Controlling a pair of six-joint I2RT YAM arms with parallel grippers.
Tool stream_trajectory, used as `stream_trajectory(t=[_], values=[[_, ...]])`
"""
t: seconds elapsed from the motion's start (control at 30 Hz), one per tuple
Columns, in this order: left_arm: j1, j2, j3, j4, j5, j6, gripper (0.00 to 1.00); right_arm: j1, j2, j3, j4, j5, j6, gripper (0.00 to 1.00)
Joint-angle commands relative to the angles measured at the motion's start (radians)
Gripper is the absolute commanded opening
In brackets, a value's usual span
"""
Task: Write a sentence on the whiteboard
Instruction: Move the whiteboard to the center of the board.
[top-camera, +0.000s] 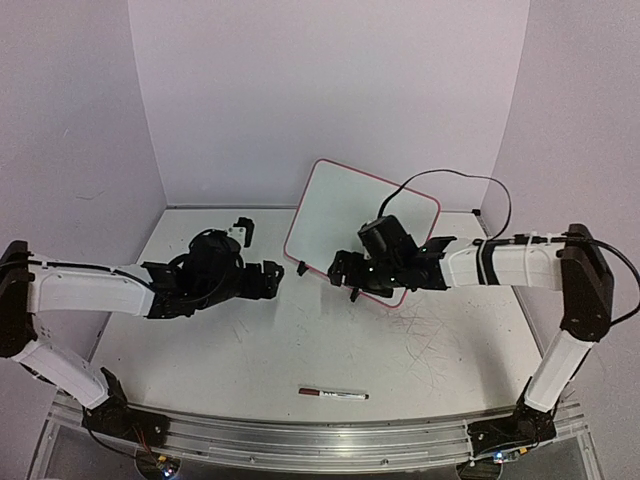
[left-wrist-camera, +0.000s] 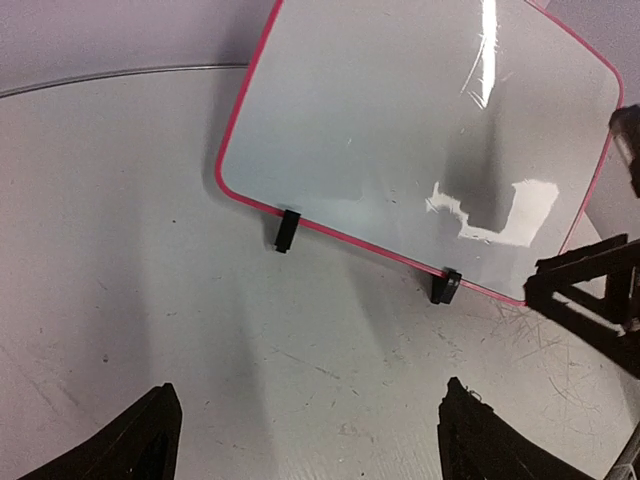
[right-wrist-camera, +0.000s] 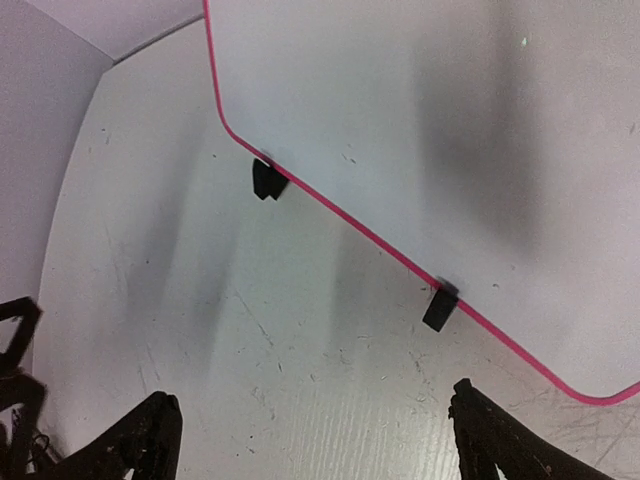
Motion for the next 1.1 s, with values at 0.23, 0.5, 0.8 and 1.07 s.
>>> stream_trajectory(t=[0.23,0.5,0.8,1.07], values=[[0.019,-0.205,-0.106,0.013,-0.021,-0.007,0.91,0.041,0.254,0.167,-0.090,0.220,0.230,0.68],[0.019,-0.256,-0.122,0.015,-0.014,0.008,0.91,0.034,0.356,0.240,-0.161,0.282,0.254,0.67],[0.019,-0.304,-0.130,0.015,-0.016,0.030,0.92,0.005,0.413,0.275,-0.188,0.323,0.238,0.50],[0.019,-0.301,-0.128,0.015,-0.017,0.035,0.92,-0.001,0.458,0.308,-0.198,0.332,0.198,0.36]])
